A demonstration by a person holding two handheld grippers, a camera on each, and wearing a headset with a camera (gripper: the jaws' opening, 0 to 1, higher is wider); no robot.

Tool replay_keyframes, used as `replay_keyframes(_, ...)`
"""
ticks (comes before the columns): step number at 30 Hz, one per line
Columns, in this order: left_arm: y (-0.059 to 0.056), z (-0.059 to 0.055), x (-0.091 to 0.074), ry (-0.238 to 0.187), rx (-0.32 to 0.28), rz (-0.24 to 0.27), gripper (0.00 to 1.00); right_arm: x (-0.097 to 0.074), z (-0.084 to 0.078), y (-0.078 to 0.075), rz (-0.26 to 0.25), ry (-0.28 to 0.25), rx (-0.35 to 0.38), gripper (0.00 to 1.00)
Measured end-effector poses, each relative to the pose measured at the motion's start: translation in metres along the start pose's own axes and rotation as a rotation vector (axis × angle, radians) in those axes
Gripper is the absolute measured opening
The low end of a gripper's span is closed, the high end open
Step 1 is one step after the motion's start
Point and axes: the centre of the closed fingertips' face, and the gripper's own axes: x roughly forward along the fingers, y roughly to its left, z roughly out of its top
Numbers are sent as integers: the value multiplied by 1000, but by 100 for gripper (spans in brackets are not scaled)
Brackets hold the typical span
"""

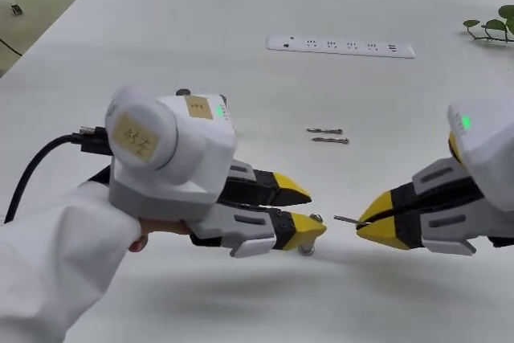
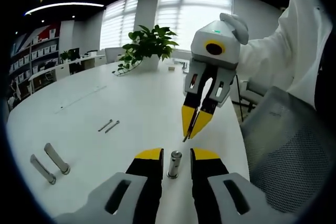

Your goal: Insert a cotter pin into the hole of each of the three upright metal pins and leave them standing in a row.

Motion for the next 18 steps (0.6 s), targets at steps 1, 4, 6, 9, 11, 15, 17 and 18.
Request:
replay_keyframes(1, 0, 0, 1, 1, 2, 0, 16, 0, 0, 0, 2, 1, 1, 0)
replay_keyframes(4, 1, -3, 3, 9, -2, -9, 16, 2, -3, -2, 9, 10, -1, 0)
replay_keyframes(6, 1, -5, 4, 13, -1, -12, 15, 3, -3, -2, 14, 15, -4, 0)
replay_keyframes(9, 0, -7, 6, 16, -7, -24, 13, 4, -1, -1, 21, 19, -6, 0)
replay_keyframes(11, -1, -8, 7, 14, -10, -29, 13, 5, -1, -1, 26, 25, -10, 0)
replay_keyframes(15, 0, -9, 8, 17, -5, -30, 11, 6, -1, -1, 35, 34, -20, 0)
replay_keyframes(17, 0, -9, 8, 18, -6, -31, 10, 7, -1, 0, 37, 36, -23, 0)
replay_keyframes(18, 0, -10, 8, 19, -8, -33, 8, 7, -1, -1, 39, 36, -25, 0)
